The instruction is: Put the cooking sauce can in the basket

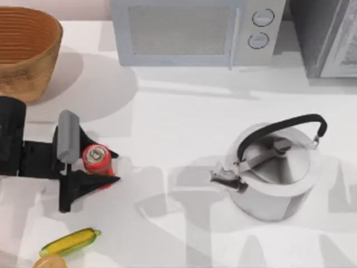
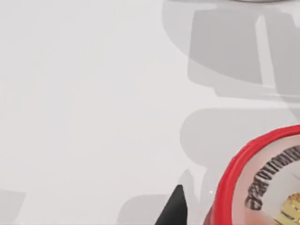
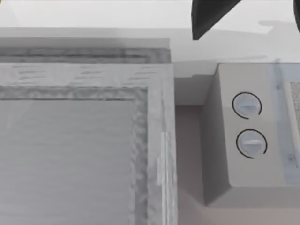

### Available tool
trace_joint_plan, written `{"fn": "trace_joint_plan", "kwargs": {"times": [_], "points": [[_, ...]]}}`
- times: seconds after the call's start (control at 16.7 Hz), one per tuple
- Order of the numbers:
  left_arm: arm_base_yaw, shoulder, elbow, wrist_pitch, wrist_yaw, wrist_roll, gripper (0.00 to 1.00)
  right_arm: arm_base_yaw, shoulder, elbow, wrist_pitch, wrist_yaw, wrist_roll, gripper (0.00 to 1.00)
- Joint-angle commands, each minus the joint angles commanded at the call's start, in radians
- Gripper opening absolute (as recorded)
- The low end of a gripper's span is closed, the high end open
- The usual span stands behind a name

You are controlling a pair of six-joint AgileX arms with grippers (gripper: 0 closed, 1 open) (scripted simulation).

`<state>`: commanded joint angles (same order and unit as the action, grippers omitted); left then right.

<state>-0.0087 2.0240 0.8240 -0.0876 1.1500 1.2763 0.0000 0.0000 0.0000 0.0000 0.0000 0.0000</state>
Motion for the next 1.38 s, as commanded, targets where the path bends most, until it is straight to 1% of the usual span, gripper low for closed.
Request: {"fn": "trace_joint_plan", "kwargs": {"times": [0.48, 0.66, 0.84, 1.02, 1.2, 1.38], "points": [[0.002, -0.002, 0.002, -0.003, 0.0, 0.001, 0.0, 0.0, 0.0, 0.0, 0.0, 0.0, 0.0, 1.0], [-0.004, -0.012, 0.063, -0.063, 0.017, -0.023, 0.0, 0.0, 0.0, 0.0, 0.0, 0.0, 0.0, 1.0], [0.0, -0.031, 0.203, -0.181, 0.038, -0.065, 0.0, 0.0, 0.0, 0.0, 0.0, 0.0, 0.0, 1.0], [0.037, -0.046, 0.396, -0.325, 0.049, -0.11, 0.0, 0.0, 0.0, 0.0, 0.0, 0.0, 0.0, 1.0], [0.113, -0.04, 0.614, -0.471, 0.043, -0.16, 0.0, 0.0, 0.0, 0.0, 0.0, 0.0, 0.0, 1.0], [0.219, -0.004, 0.832, -0.602, 0.018, -0.215, 0.0, 0.0, 0.0, 0.0, 0.0, 0.0, 0.0, 1.0]]}}
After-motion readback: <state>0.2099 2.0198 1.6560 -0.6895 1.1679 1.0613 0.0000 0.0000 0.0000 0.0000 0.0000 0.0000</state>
